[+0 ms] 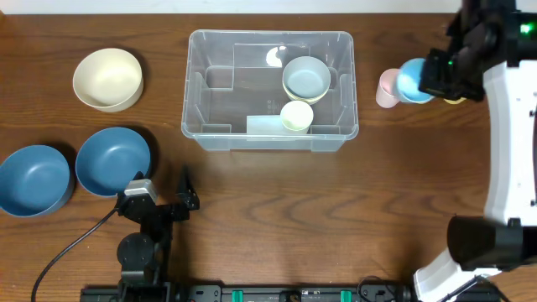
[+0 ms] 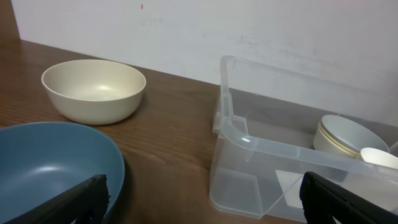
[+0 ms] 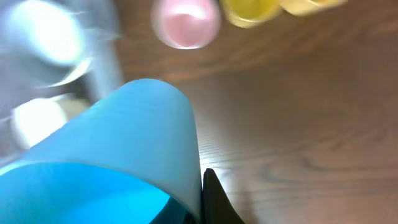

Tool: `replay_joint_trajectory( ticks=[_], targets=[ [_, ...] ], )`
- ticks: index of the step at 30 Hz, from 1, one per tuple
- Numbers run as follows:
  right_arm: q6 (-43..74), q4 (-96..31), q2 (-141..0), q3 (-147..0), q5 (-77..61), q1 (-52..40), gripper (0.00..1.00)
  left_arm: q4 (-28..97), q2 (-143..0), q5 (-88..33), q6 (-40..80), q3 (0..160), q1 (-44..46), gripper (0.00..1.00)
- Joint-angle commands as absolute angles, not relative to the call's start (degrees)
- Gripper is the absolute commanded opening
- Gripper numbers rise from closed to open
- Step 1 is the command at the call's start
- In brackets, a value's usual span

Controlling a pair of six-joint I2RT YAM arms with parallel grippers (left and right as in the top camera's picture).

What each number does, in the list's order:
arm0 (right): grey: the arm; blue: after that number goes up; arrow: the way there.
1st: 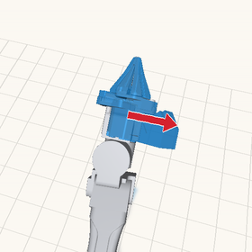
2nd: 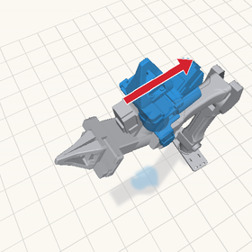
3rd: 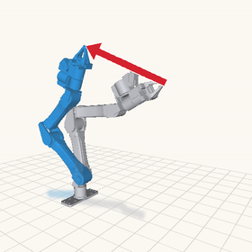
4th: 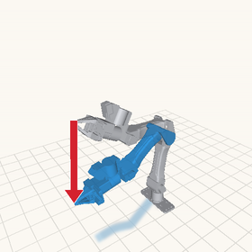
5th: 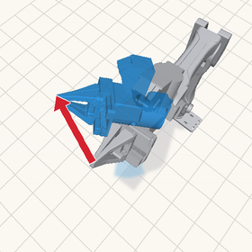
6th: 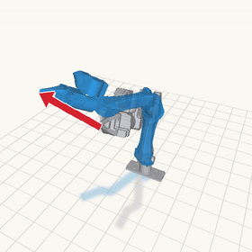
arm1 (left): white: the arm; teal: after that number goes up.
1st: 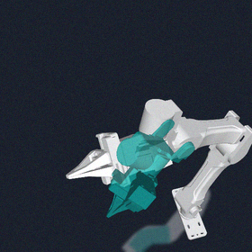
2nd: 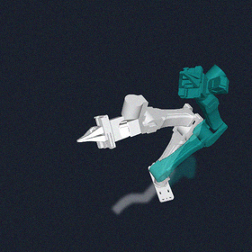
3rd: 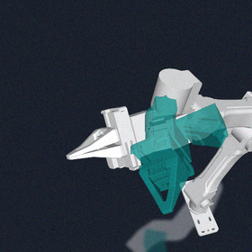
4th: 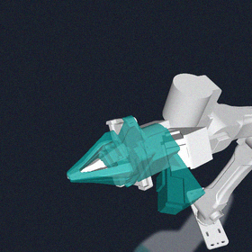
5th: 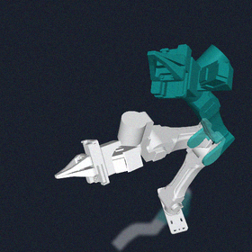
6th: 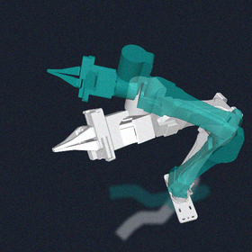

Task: Pack container
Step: 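Lift the light-blue cup toward the bin, then lower the light-blue cup into the cream cup and open the right gripper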

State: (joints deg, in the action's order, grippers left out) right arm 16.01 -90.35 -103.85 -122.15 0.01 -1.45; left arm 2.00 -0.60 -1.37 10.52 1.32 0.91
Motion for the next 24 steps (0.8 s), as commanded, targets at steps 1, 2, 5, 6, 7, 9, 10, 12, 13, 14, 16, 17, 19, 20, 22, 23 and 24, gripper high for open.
replay_joint_trajectory(
  ticks=[1, 2, 5, 6, 7, 9, 10, 12, 13, 14, 16, 17, 19, 20, 22, 23, 24],
  targets=[
    [16.6, -89.8, -105.0, -123.2, -0.5, -8.0, 0.01, 4.1, -0.3, -0.9, 10.7, 0.3, 0.7, 0.98],
    [17.0, -89.2, -105.2, -123.2, -0.5, -9.8, 0.01, 4.1, -0.3, -0.9, 10.7, 0.3, 0.7, 0.98],
    [18.7, -86.9, -106.0, -123.2, -0.5, -15.2, 0.01, 4.1, -0.3, -0.9, 10.7, 0.3, 0.7, 0.98],
    [19.2, -86.1, -106.4, -123.2, -0.5, -16.9, 0.01, 4.1, -0.3, -0.9, 10.7, 0.3, 0.7, 0.98],
    [19.7, -85.4, -106.8, -123.2, -0.5, -18.2, 0.01, 4.1, -0.3, -0.9, 10.7, 0.3, 0.7, 0.98],
    [20.2, -84.1, -107.8, -123.2, -0.5, -20.8, 0.01, 4.1, -0.3, -0.9, 10.7, 0.3, 0.7, 0.98],
    [20.4, -83.4, -108.4, -123.2, -0.5, -21.9, 0.02, 4.1, -0.3, -0.9, 10.6, 0.3, 0.7, 0.98],
    [20.6, -82.3, -110.1, -123.2, -0.4, -23.7, 0.02, 4.1, -0.3, -0.9, 10.7, 0.3, 0.7, 0.98],
    [20.6, -81.9, -111.0, -123.2, -0.5, -24.3, 0.02, 4.1, -0.3, -0.9, 10.7, 0.3, 0.7, 0.98],
    [20.6, -81.6, -112.1, -123.2, -0.5, -24.9, 0.02, 4.1, -0.3, -0.9, 10.7, 0.3, 0.7, 0.98],
    [20.6, -81.3, -114.4, -123.2, -0.5, -25.8, 0.02, 4.1, -0.3, -0.9, 10.7, 0.3, 0.7, 0.98],
    [20.6, -81.2, -115.6, -123.2, -0.5, -26.1, 0.01, 4.1, -0.3, -0.9, 10.7, 0.3, 0.7, 0.98],
    [20.5, -81.3, -117.6, -123.2, -0.5, -26.4, 0.02, 4.1, -0.3, -0.9, 10.7, 0.3, 0.7, 0.98],
    [20.5, -81.4, -118.4, -123.2, -0.5, -26.4, 0.02, 4.1, -0.3, -0.9, 10.7, 0.3, 0.7, 0.98],
    [20.1, -81.4, -120.0, -123.2, -0.7, -26.4, 0.02, 4.1, -0.3, -0.9, 10.7, 0.3, 0.7, 0.98],
    [20.1, -81.4, -120.6, -123.2, -0.7, -26.4, 0.02, 4.1, -0.3, -0.9, 10.7, 0.3, 0.7, 0.98],
    [19.8, -81.4, -121.0, -123.2, -0.7, -26.4, 0.01, 4.1, -0.3, -0.9, 10.7, 0.3, 0.7, 0.98]
  ],
)
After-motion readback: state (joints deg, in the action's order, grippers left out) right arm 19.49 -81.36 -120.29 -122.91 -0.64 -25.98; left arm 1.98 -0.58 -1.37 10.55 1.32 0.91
